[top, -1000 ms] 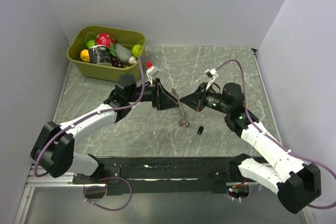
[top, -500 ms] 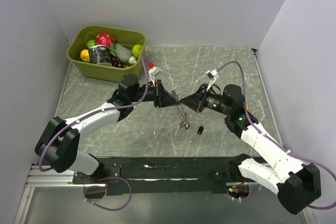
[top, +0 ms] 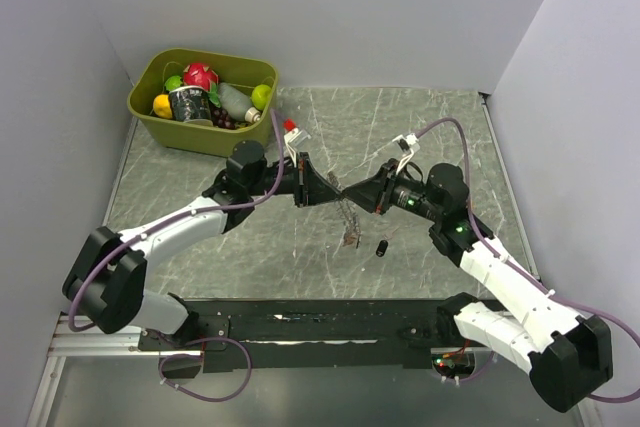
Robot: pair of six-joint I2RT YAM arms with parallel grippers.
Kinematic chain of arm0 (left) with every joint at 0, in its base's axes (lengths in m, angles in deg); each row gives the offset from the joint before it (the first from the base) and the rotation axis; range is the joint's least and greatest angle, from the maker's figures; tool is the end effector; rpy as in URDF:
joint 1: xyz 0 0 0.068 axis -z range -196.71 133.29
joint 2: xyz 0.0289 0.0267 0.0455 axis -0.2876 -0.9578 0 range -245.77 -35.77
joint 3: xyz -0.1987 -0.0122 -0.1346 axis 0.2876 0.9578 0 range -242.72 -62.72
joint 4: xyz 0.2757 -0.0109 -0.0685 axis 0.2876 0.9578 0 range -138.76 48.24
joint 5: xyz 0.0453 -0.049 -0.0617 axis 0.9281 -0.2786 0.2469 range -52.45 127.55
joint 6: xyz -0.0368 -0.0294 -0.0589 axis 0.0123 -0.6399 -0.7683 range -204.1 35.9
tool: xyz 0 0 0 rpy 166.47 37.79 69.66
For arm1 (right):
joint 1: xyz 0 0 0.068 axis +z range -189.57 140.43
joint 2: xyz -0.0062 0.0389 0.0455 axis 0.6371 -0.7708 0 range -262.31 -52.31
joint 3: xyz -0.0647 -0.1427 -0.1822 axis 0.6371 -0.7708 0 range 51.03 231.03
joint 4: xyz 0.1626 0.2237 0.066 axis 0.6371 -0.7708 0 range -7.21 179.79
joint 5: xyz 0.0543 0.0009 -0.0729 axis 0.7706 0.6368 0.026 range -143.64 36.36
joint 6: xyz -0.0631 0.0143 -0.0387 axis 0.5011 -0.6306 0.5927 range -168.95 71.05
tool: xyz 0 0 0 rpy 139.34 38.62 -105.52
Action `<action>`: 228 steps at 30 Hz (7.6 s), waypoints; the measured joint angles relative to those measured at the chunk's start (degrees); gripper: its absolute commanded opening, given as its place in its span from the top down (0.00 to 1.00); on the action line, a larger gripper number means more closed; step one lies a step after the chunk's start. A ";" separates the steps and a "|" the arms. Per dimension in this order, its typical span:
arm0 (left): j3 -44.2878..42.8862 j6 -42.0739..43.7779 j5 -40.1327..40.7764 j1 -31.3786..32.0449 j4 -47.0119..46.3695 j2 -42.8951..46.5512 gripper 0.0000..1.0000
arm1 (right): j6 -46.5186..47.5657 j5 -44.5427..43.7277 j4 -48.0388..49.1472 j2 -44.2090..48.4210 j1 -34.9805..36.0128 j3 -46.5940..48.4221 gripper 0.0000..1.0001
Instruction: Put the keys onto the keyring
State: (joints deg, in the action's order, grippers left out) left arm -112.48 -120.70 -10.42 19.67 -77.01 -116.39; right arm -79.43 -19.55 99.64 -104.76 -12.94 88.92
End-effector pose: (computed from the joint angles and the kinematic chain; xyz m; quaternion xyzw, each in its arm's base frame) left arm 0.2625 -0.2521 0.2488 0.2795 0.6611 -0.6117 0.3327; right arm 0.2356 0.1582 0.2760 -0.1748 0.7095 0.4990 0.4658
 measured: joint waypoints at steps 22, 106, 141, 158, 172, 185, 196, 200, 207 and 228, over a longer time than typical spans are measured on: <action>8.41 22.12 12.26 3.85 7.19 16.87 0.99 | 1.18 -1.99 3.39 6.86 -0.87 -0.85 0.01; 34.51 22.40 19.32 4.11 -37.09 23.23 0.99 | 5.86 -41.81 -39.82 -32.96 3.58 8.74 0.64; 34.53 23.69 19.34 4.11 -34.95 26.12 0.99 | 8.92 -36.35 -37.86 -20.39 3.98 8.48 1.00; 34.53 23.89 17.42 4.11 -31.61 27.52 0.99 | 14.23 -22.93 -29.92 -1.99 3.98 4.57 1.00; 34.53 23.87 14.78 4.22 -31.41 27.65 0.99 | 23.04 -0.07 -20.24 8.50 3.98 1.05 1.00; 34.51 23.85 11.15 4.39 -31.65 27.26 0.99 | 28.09 17.18 -16.70 8.35 3.98 1.20 1.00; 33.57 23.85 7.04 5.46 -31.93 24.83 0.99 | 27.32 23.98 -12.04 7.85 3.98 1.42 1.00; 33.33 23.87 6.64 5.66 -31.87 24.76 0.99 | 26.67 25.07 -10.51 7.02 3.98 1.42 1.00; 33.22 23.98 6.56 5.95 -31.71 24.79 0.99 | 25.35 25.55 -9.20 6.19 3.98 1.42 1.00; 33.07 25.44 6.16 6.95 -30.49 24.87 0.99 | 21.27 25.40 -5.42 0.50 7.39 1.44 1.00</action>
State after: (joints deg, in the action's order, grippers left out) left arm -79.41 -95.26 -4.26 26.62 -107.50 -91.52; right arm -58.16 5.85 94.22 -104.26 -5.55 90.36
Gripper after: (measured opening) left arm 0.022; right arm 0.007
